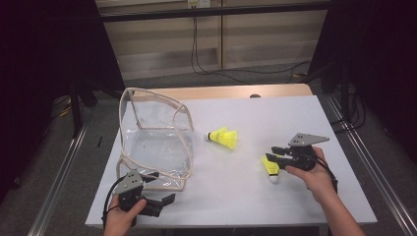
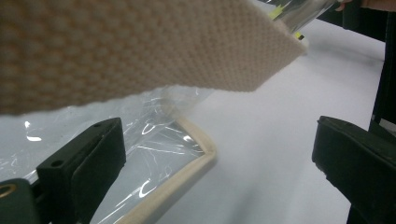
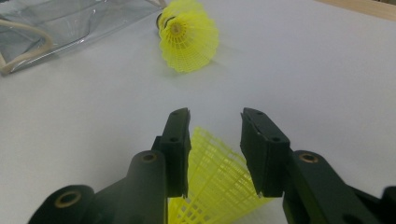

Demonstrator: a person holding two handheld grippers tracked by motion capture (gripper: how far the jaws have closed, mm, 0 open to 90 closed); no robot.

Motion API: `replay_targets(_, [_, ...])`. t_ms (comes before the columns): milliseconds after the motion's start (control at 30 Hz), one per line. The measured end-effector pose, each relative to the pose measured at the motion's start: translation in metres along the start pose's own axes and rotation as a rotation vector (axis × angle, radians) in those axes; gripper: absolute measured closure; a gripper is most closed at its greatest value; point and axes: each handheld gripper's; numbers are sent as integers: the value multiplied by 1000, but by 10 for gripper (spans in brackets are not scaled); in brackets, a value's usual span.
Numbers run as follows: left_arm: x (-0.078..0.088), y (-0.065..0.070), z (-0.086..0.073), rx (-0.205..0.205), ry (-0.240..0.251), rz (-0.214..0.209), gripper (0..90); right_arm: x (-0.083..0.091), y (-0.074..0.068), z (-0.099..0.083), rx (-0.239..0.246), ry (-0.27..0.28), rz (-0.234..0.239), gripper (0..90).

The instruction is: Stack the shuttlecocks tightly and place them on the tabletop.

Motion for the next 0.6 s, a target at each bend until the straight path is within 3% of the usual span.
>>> replay_targets(367, [0,0,0,0,0,1,28,-5,4,-8,38,-81,4,579])
replay_targets(533, [0,0,0,-2,0,2,28,-5,2,-8,44,-87,42,835])
replay_targets(600, [0,0,0,-5,-4,0,28,-6,2,-8,30,-78,52,871])
Point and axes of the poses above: each handheld gripper's, and its own axes: x roughly backward along the jaws, z roughly out of its top, y roughly to its right, and after that the axes turned 8 degrees about z, right-handed
